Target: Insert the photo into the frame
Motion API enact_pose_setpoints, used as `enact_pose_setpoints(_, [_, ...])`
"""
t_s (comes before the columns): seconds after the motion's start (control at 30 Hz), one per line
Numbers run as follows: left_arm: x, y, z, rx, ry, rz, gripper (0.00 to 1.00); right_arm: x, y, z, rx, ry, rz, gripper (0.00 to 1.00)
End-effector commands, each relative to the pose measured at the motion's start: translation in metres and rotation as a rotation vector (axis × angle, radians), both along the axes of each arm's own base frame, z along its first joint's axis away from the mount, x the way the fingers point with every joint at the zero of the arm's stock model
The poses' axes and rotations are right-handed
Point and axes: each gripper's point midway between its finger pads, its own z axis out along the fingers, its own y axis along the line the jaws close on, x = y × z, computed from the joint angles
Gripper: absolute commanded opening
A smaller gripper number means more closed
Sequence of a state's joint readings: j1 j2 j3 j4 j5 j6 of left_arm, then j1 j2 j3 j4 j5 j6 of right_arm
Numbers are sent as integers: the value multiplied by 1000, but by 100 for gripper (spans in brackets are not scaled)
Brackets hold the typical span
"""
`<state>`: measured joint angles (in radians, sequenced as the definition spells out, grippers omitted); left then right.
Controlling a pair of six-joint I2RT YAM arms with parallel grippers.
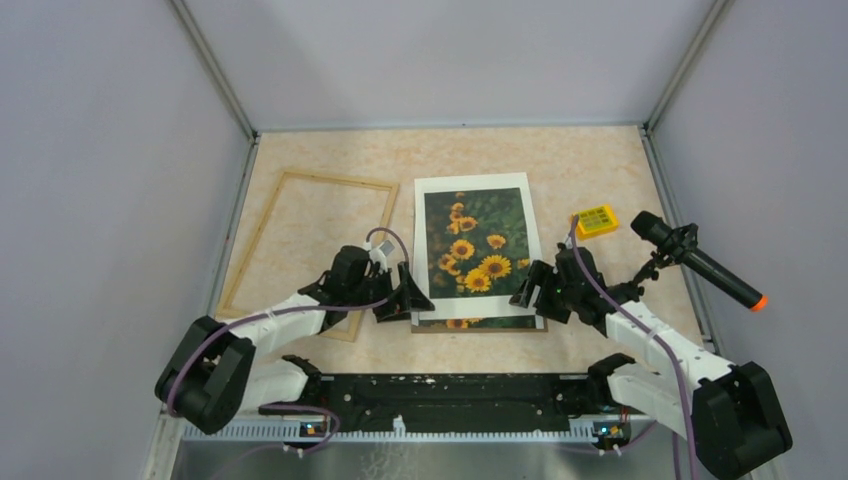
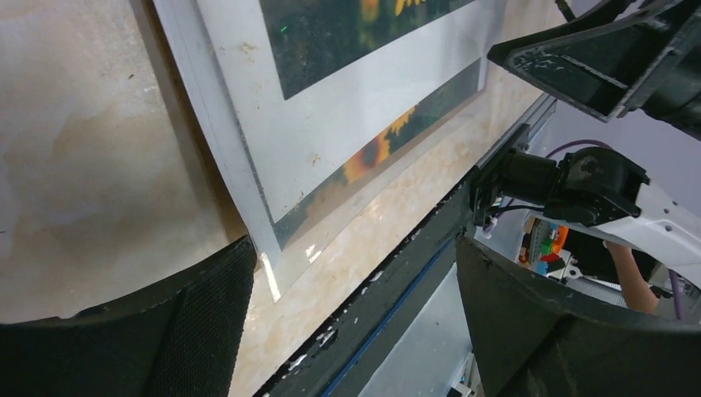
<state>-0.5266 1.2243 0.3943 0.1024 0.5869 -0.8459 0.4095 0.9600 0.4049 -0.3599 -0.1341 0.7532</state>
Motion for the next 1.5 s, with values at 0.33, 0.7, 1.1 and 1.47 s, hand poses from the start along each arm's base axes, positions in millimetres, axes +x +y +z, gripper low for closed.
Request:
enact_pose_setpoints(0.33, [12, -10, 66, -110, -118, 16, 90, 4, 13, 6, 73, -27, 22, 71])
enact_pose_setpoints(0.7, [11, 1, 43, -84, -53, 135, 97, 4, 12, 6, 65, -35, 26, 71])
enact_pose_setpoints(1.1, [-7, 0, 8, 10, -14, 40, 98, -8, -18, 4, -132, 22, -28, 71])
enact_pose_setpoints(1.47, [-21, 2, -16, 64, 24, 3, 98, -4, -30, -6, -220, 15, -68, 72])
